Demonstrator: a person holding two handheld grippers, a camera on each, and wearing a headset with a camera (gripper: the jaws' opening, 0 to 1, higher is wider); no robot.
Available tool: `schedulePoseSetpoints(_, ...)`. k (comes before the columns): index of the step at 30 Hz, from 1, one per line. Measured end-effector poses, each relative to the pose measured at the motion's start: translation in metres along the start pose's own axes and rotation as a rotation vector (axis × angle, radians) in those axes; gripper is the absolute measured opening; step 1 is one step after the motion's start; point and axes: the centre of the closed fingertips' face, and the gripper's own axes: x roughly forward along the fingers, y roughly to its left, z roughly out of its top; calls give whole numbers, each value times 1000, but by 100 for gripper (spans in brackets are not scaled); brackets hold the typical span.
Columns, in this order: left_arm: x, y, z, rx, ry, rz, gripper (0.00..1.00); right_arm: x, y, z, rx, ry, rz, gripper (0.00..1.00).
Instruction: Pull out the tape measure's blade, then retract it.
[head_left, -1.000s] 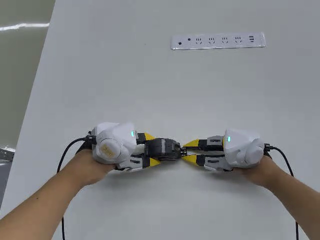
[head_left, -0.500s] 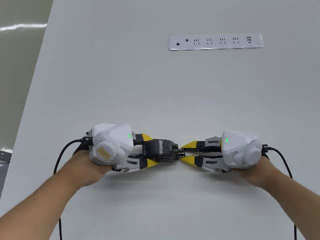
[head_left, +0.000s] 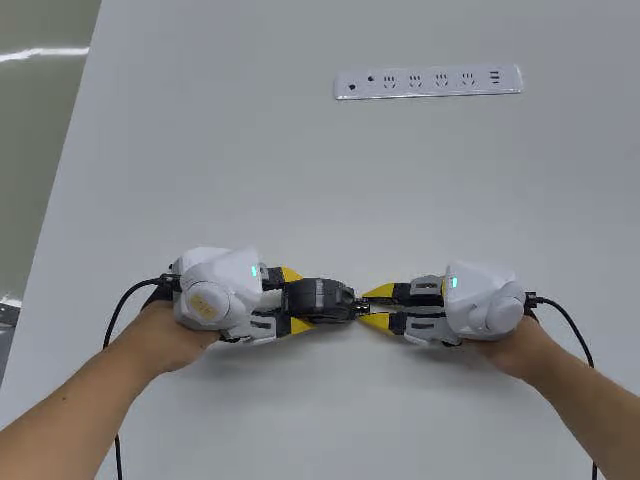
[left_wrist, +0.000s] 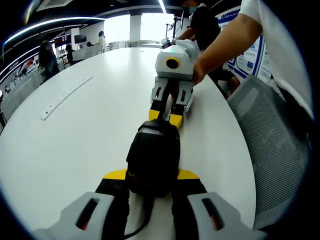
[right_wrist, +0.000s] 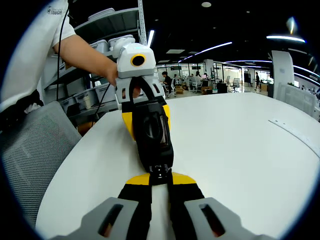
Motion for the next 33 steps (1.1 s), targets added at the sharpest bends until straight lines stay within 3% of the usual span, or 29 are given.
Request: schedulePoseSetpoints(33, 1, -1, 1, 1, 4, -6, 28, -36, -3, -14, 40, -7, -34, 11)
